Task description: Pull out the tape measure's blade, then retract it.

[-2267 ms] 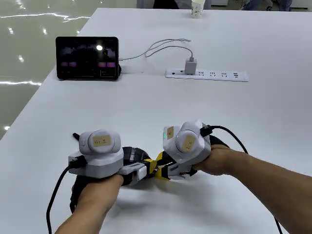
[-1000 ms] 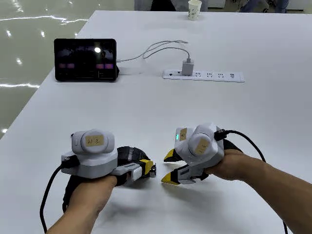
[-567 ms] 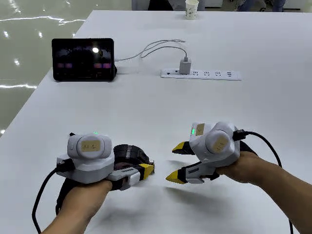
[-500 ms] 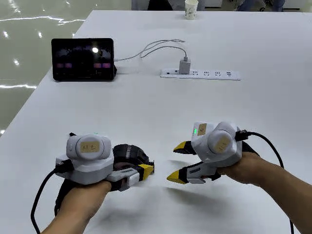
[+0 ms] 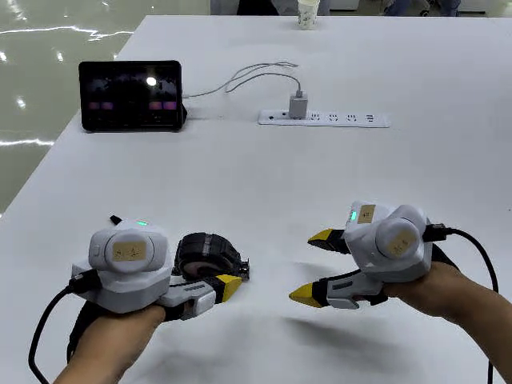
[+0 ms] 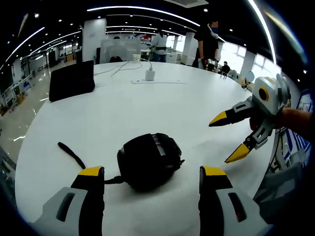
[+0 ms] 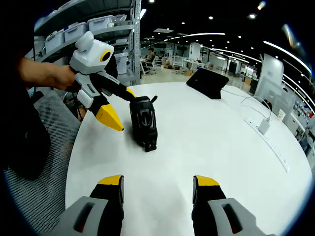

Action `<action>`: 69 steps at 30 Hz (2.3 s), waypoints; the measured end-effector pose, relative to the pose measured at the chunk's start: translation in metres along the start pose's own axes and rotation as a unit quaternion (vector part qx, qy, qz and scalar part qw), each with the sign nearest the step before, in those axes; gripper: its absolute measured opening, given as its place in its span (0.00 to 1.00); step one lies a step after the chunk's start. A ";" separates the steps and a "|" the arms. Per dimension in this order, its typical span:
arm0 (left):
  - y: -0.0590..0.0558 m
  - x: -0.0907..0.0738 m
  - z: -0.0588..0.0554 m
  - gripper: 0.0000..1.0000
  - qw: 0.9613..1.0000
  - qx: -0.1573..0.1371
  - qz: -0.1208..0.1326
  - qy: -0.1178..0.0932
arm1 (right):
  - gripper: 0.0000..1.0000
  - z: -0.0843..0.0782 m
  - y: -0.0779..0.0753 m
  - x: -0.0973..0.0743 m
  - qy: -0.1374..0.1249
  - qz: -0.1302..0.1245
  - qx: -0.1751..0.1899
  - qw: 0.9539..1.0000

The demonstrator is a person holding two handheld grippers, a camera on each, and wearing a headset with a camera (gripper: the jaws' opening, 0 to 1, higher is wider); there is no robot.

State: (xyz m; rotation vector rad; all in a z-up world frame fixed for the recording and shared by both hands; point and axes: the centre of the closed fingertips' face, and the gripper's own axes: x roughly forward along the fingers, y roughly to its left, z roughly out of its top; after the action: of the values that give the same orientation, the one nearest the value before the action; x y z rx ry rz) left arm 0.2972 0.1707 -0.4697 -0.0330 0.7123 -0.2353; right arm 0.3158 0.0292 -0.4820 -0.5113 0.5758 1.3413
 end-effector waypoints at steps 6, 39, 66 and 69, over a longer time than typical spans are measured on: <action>-0.002 -0.003 0.000 0.76 1.000 0.012 -0.011 -0.005 | 0.58 -0.005 0.000 -0.012 -0.014 -0.020 0.021 0.999; -0.028 -0.030 -0.011 0.88 0.993 0.084 -0.069 -0.039 | 0.86 -0.026 0.017 -0.067 -0.096 -0.106 0.107 0.984; -0.038 -0.053 -0.025 0.99 0.987 0.114 -0.090 -0.062 | 0.99 -0.041 0.036 -0.089 -0.122 -0.151 0.142 0.971; -0.039 -0.054 -0.025 0.99 0.987 0.118 -0.091 -0.066 | 0.99 -0.042 0.038 -0.091 -0.122 -0.151 0.142 0.971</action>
State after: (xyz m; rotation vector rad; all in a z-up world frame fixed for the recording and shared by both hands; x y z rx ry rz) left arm 0.2338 0.1462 -0.4494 0.1110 0.5450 -0.4860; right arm 0.2628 -0.0596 -0.4555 -0.1845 0.4559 0.9924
